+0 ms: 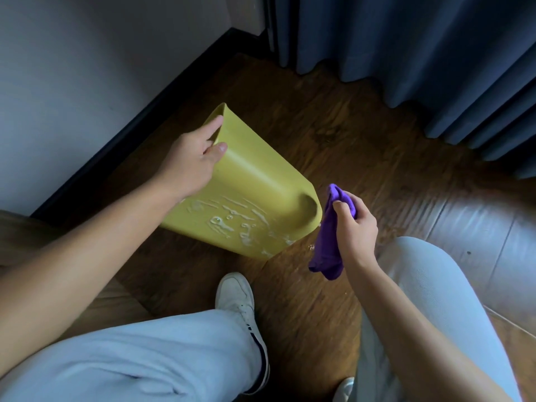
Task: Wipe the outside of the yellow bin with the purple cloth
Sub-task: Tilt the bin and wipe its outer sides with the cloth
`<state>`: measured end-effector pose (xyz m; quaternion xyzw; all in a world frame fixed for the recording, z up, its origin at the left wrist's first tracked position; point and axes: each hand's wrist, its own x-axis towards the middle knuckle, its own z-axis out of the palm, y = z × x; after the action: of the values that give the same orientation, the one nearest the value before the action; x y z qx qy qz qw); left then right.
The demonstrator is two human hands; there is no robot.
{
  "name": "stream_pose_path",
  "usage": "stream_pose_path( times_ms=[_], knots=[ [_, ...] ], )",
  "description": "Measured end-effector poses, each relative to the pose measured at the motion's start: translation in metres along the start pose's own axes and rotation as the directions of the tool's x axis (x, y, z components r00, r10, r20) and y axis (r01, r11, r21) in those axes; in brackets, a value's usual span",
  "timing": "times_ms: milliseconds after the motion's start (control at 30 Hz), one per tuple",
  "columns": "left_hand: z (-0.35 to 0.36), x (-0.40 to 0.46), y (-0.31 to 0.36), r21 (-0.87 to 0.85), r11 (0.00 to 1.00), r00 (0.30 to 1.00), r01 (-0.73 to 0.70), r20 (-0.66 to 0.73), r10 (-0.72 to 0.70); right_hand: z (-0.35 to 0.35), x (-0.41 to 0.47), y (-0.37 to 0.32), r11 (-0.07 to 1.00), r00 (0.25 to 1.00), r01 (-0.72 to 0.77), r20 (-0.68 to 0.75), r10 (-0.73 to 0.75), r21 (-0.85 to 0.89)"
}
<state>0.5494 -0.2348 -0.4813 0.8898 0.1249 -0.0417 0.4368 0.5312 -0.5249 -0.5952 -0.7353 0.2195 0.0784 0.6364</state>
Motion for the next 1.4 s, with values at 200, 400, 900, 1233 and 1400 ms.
stream_pose_path(
  times_ms=[200, 400, 900, 1233, 1400],
  knots=[
    [-0.024, 0.0, -0.006, -0.091, 0.995, 0.975, 0.05, 0.219, -0.029, 0.0, -0.001, -0.002, 1.0, 1.0, -0.008, 0.005, 0.008, 0.009],
    [-0.025, -0.019, -0.021, -0.043, 0.997, 0.935, 0.061, 0.351, -0.042, 0.003, -0.002, -0.002, 1.0, 1.0, -0.015, 0.025, 0.015, -0.004],
    [0.006, 0.009, -0.008, -0.187, 0.962, 0.963, 0.2, 0.217, -0.158, 0.001, -0.002, -0.002, 0.996, 0.997, -0.083, 0.005, 0.083, -0.012],
    [-0.001, 0.007, -0.023, -0.188, 0.955, 0.932, 0.229, 0.324, -0.159, 0.003, 0.0, 0.0, 0.996, 0.997, -0.083, 0.002, 0.083, -0.018],
    [0.007, -0.012, -0.043, -0.105, 0.982, 0.932, 0.154, 0.345, -0.109, 0.004, 0.001, 0.001, 0.996, 0.996, -0.087, 0.001, 0.087, -0.017]
  ],
)
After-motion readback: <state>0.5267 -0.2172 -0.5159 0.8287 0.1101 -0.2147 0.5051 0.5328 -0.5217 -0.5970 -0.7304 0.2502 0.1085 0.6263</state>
